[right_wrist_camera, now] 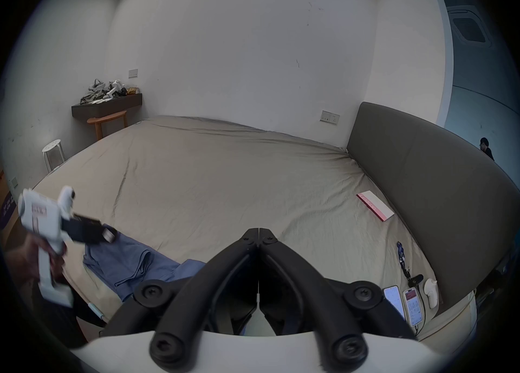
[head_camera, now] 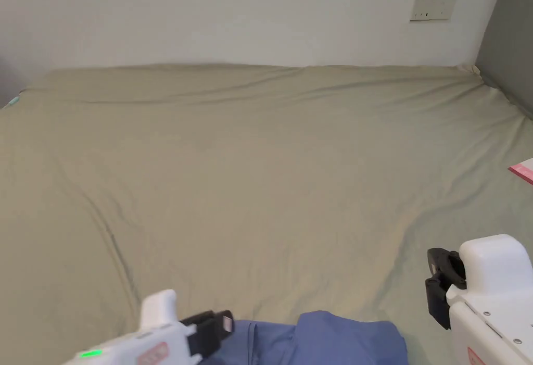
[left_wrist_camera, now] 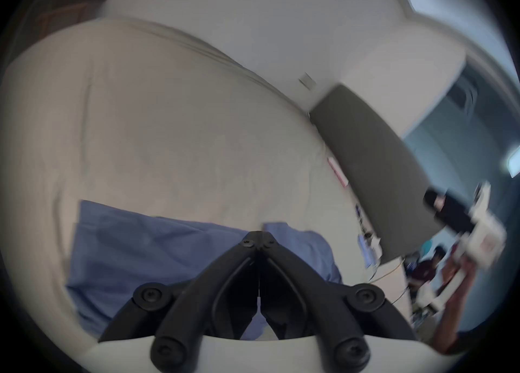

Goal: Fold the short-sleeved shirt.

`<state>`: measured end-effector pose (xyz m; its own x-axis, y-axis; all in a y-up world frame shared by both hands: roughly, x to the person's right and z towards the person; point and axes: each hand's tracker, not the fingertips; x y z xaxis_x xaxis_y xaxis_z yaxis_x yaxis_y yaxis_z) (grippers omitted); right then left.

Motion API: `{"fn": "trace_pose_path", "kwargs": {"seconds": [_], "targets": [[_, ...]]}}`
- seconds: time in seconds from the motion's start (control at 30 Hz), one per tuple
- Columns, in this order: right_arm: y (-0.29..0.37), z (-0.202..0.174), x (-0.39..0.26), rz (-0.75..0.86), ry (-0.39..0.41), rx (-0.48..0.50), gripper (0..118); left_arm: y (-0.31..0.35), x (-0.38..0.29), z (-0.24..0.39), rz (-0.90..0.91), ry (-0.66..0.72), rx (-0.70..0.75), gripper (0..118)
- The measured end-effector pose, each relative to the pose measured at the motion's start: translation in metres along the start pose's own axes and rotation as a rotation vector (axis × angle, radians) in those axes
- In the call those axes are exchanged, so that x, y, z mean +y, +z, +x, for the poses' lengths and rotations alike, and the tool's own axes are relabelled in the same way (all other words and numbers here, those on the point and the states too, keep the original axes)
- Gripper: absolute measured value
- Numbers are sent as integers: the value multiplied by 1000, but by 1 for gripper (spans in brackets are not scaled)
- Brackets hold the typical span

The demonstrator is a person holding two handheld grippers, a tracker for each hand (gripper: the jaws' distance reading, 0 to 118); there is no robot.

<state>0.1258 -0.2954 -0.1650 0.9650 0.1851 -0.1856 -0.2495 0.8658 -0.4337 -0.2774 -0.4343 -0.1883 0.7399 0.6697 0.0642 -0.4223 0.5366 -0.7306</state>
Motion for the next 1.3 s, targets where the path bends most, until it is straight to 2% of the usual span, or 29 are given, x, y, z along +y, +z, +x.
{"fn": "trace_pose_path", "kwargs": {"seconds": [0.07, 0.1, 0.17, 0.2, 0.23, 0.27, 0.3, 0.37, 0.43, 0.53, 0.6, 0.63, 0.7, 0.73, 0.77, 0.8, 0.83, 0.9, 0.97, 1.03, 1.2, 1.3], "targets": [[-2, -1, 0, -3, 1, 0, 2, 22, 16, -34, 1, 78, -44, 0], [-3, -2, -1, -4, 0, 2, 2, 31, 23, -53, -10, 113, -70, 6], [-5, -4, -1, -9, 0, 7, 2, 46, 31, -84, -70, 156, -44, 31], [-6, -6, -1, -11, 2, 10, 2, 52, 32, -98, -72, 148, -25, 50], [-6, -8, -1, -12, 4, 12, 2, 56, 31, -108, -77, 155, 2, 80], [-6, -10, -1, -14, 9, 15, 2, 58, 29, -119, -91, 172, 31, 102], [-7, -12, -1, -16, 15, 18, 2, 58, 27, -131, -104, 198, 37, 113], [-7, -16, -1, -19, 25, 24, 2, 53, 20, -150, -133, 265, 14, 118], [-8, -19, -1, -25, 32, 35, 2, 44, 12, -165, -145, 366, -63, 118], [-9, -17, 2, -39, -49, 124, 2, 17, -1, -180, -223, 522, -187, 118], [-10, -18, 2, -39, -35, 107, 2, 12, -1, -173, -172, 483, -220, 118], [-10, -20, 3, -35, -18, 93, 2, 7, 2, -166, -182, 469, -281, 116], [-8, -24, 7, -41, -15, 93, 2, -7, -4, -158, -228, 526, -257, 104], [-7, -28, 10, -45, -24, 109, 2, -12, -6, -154, -254, 511, -239, 78], [-7, -29, 11, -47, -31, 116, 2, -16, -6, -151, -275, 469, -190, 43], [-7, -30, 11, -48, -31, 117, 2, -18, -5, -146, -293, 340, -8, 13], [-7, -32, 12, -50, -25, 113, 2, -20, -5, -138, -324, 255, 110, 14], [-7, -35, 13, -51, -8, 104, 2, -13, -2, -127, -268, 248, 30, 13], [-5, -37, 14, -55, -1, 106, 2, -7, 2, -112, -240, 140, 159, 13], [-5, -39, 15, -57, 1, 111, 2, 1, 5, -103, -210, 75, 215, 13], [-3, -41, 16, -60, -6, 118, 2, 25, 15, -102, -118, 122, 153, 13], [-6, -34, 12, -59, 0, 117, 2, 44, 27, -102, -77, 68, 271, 13]]}}
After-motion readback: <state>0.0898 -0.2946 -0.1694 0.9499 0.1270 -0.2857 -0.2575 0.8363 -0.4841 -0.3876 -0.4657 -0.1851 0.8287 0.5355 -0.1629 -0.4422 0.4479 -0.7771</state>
